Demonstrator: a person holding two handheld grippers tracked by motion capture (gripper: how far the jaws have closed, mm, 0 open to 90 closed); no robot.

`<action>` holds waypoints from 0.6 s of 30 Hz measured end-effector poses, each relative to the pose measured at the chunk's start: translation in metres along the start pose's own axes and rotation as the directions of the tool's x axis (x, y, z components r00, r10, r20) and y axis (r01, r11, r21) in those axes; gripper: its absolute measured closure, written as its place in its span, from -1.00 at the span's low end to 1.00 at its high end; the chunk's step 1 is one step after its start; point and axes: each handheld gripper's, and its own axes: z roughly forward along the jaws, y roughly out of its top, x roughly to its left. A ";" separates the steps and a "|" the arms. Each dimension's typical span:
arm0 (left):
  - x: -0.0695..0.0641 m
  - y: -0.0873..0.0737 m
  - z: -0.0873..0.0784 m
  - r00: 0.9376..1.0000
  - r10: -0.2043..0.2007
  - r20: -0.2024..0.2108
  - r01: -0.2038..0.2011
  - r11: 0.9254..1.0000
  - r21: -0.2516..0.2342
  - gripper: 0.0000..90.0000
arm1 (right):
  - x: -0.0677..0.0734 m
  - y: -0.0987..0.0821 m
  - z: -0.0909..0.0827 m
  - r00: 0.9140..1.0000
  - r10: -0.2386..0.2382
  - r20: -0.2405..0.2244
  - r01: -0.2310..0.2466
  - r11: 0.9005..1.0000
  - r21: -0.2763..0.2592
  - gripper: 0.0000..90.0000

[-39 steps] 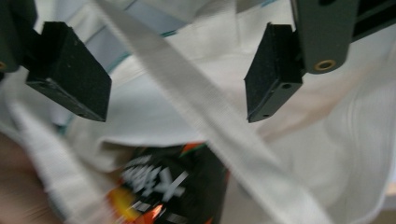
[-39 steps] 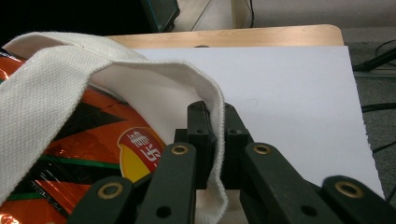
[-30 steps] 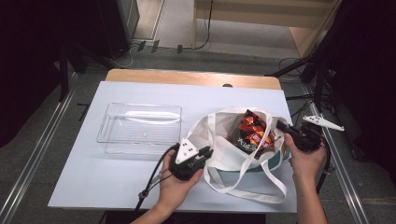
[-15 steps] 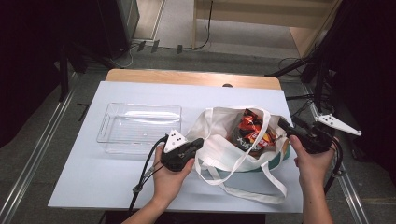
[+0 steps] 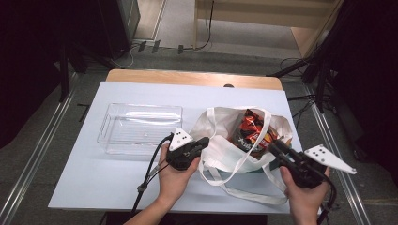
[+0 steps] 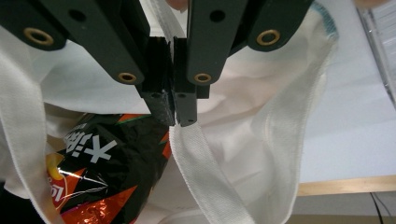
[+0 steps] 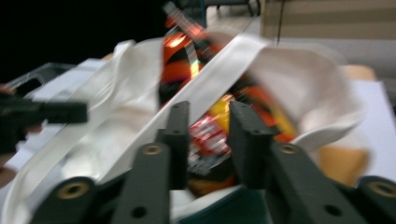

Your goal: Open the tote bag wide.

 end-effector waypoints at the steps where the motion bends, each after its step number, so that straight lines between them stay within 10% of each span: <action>1: -0.001 0.001 0.000 1.000 -0.003 0.004 0.003 1.000 -0.002 0.98 | 0.006 -0.004 0.001 1.000 -0.002 -0.005 0.002 1.000 0.011 0.80; 10: -0.011 0.001 0.004 0.997 0.005 0.080 -0.006 1.000 0.001 0.81 | 0.047 -0.030 0.030 0.998 0.006 -0.070 0.005 0.988 0.152 0.97; 18: -0.012 -0.008 -0.017 0.999 0.019 -0.033 -0.021 0.999 -0.037 0.03 | 0.057 -0.024 0.043 0.998 -0.015 -0.066 0.025 0.989 0.144 0.94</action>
